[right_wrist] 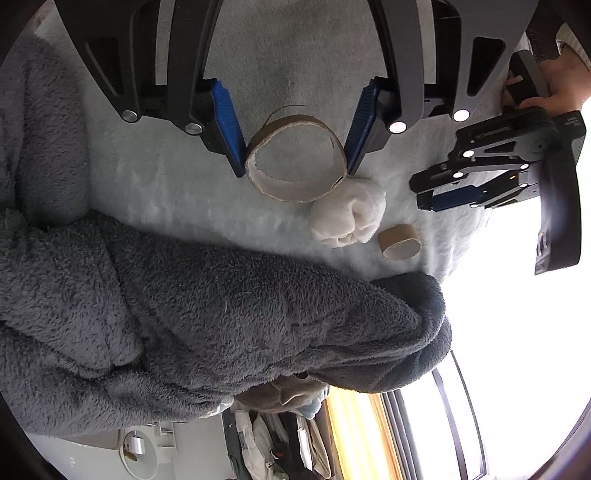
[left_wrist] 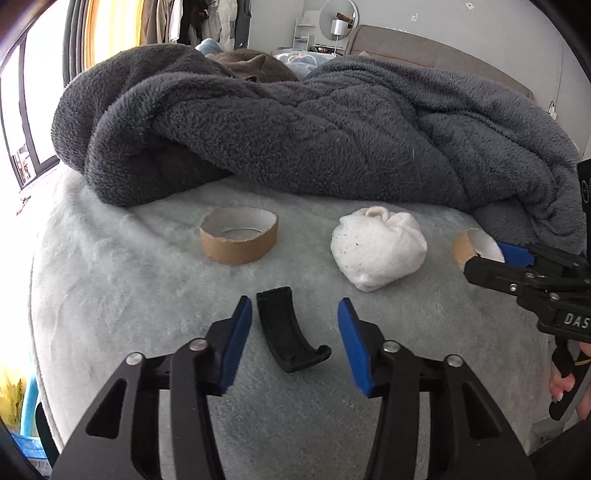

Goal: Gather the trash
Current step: 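Grasp the brown tape roll with right gripper while left gripper grasps black clip, then carry both items to the teal bin and open left gripper over it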

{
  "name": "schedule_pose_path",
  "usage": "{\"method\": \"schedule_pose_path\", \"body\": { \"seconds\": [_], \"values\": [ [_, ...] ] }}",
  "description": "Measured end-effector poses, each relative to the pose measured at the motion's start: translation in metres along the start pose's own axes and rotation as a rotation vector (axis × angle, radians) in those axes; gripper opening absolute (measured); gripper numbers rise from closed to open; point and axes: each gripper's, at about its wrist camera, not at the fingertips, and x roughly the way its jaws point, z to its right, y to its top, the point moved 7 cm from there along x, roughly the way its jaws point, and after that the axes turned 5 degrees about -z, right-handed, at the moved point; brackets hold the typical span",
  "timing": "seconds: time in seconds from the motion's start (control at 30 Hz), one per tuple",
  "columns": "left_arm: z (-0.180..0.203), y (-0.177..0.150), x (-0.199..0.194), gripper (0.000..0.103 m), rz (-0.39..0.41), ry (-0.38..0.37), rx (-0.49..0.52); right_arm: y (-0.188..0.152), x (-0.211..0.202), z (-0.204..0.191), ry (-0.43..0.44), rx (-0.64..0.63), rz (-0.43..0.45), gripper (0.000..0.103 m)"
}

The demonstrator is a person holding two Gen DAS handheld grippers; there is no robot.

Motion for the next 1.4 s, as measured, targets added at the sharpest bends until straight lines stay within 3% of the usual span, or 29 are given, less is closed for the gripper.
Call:
{"method": "schedule_pose_path", "body": {
  "seconds": [0.37, 0.63, 0.9, 1.4],
  "values": [
    [-0.008, -0.001, 0.005, 0.023, -0.02, -0.034, -0.061, -0.004, -0.015, 0.0, -0.005, 0.003, -0.005, 0.054],
    [-0.012, -0.005, -0.011, 0.022, -0.004, -0.064, -0.063, -0.002, -0.032, -0.017, -0.003, -0.001, 0.008, 0.054],
    [-0.015, -0.016, -0.035, 0.022, 0.011, -0.039, -0.03, -0.001, -0.043, -0.038, 0.0, -0.009, 0.01, 0.054],
    [-0.061, -0.046, -0.085, 0.022, 0.03, 0.004, -0.088, -0.001, -0.043, -0.085, 0.054, 0.049, -0.009, 0.055]
  ]
}}
